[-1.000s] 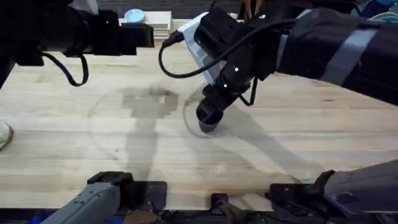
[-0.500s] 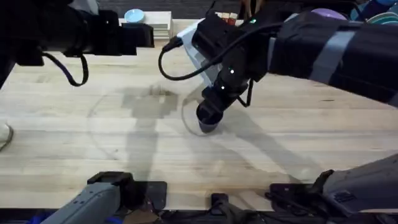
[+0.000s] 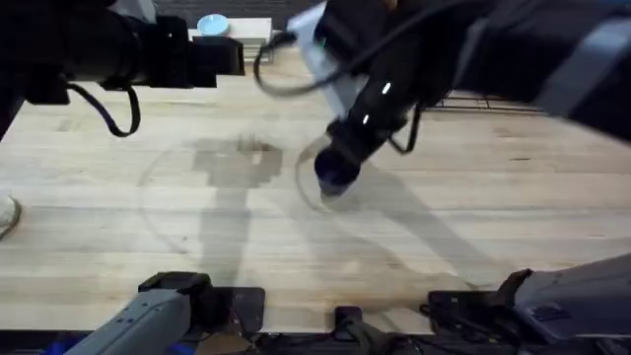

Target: Pick up the cup on the table and put them onto the rack.

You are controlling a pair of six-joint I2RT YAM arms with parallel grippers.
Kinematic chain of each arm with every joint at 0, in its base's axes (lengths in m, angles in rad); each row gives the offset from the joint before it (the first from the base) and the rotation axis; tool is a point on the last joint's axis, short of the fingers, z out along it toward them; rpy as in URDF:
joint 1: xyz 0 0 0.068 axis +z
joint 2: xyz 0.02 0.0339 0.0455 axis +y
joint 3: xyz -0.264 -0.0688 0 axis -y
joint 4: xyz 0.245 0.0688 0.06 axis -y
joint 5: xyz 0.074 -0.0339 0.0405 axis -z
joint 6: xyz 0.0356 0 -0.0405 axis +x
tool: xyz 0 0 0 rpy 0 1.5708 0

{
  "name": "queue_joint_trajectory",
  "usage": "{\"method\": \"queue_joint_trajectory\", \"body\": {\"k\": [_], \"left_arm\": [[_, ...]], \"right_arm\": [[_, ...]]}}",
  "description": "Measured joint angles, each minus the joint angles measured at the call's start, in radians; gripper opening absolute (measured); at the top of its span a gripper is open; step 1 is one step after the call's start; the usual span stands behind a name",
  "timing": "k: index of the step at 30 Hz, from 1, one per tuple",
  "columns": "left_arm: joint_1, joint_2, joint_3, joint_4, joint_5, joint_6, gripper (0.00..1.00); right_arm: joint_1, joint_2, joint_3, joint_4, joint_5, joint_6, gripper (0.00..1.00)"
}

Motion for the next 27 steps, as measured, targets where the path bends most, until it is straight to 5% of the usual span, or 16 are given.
{"method": "queue_joint_trajectory", "body": {"k": [13, 17, 18, 27], "left_arm": [[0.0, 0.0, 0.0, 0.0, 0.0, 0.0, 0.993], [0.0, 0.0, 0.0, 0.0, 0.0, 0.0, 0.993], [0.0, 0.0, 0.0, 0.0, 0.0, 0.0, 0.993], [0.0, 0.0, 0.0, 0.0, 0.0, 0.0, 0.993]], "right_arm": [[-0.289, -0.029, 0.349, -0.033, 0.0, 0.0, 0.031], [-0.408, -0.029, 0.395, -0.015, 0.0, 0.0, 0.031], [-0.492, -0.029, 0.408, 0.01, 0.0, 0.0, 0.031], [-0.689, -0.029, 0.41, 0.095, 0.001, 0.0, 0.031]]}}
